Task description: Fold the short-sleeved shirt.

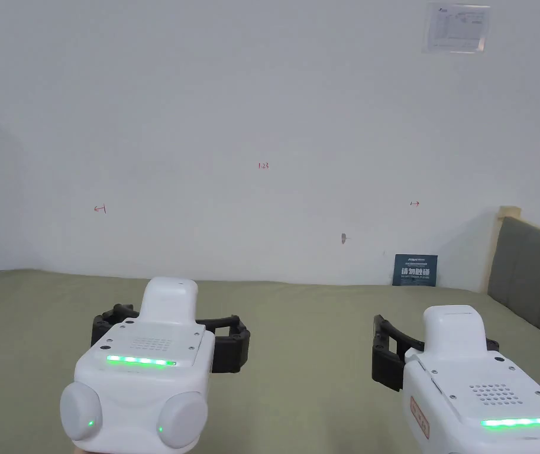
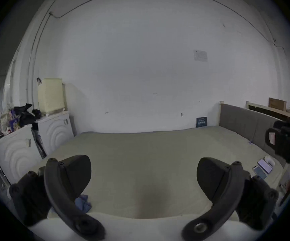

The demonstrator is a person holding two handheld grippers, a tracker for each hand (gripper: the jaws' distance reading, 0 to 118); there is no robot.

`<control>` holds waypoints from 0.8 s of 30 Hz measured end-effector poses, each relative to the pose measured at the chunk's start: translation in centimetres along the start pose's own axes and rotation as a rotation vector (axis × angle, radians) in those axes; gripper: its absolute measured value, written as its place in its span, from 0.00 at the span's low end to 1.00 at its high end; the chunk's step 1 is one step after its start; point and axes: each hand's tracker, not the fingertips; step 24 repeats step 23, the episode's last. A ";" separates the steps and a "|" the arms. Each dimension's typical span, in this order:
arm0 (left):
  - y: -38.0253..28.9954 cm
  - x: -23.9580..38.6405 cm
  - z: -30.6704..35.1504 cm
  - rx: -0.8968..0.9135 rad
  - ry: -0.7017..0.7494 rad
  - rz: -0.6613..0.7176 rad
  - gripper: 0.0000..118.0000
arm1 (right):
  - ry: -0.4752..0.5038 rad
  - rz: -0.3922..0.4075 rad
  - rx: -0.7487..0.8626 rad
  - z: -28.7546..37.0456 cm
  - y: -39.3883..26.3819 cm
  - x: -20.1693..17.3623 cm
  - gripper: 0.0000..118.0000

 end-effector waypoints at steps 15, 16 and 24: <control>0.5 0.6 0.3 -0.011 -0.007 -0.023 1.00 | 0.020 0.004 -0.002 0.1 0.3 -0.1 0.58; 0.6 0.6 0.1 -0.044 -0.017 -0.012 1.00 | 0.021 0.001 -0.003 0.1 0.3 -0.1 0.58; 0.3 0.5 0.9 0.024 -0.009 -0.005 1.00 | 0.029 0.008 -0.009 0.4 0.0 -0.2 0.58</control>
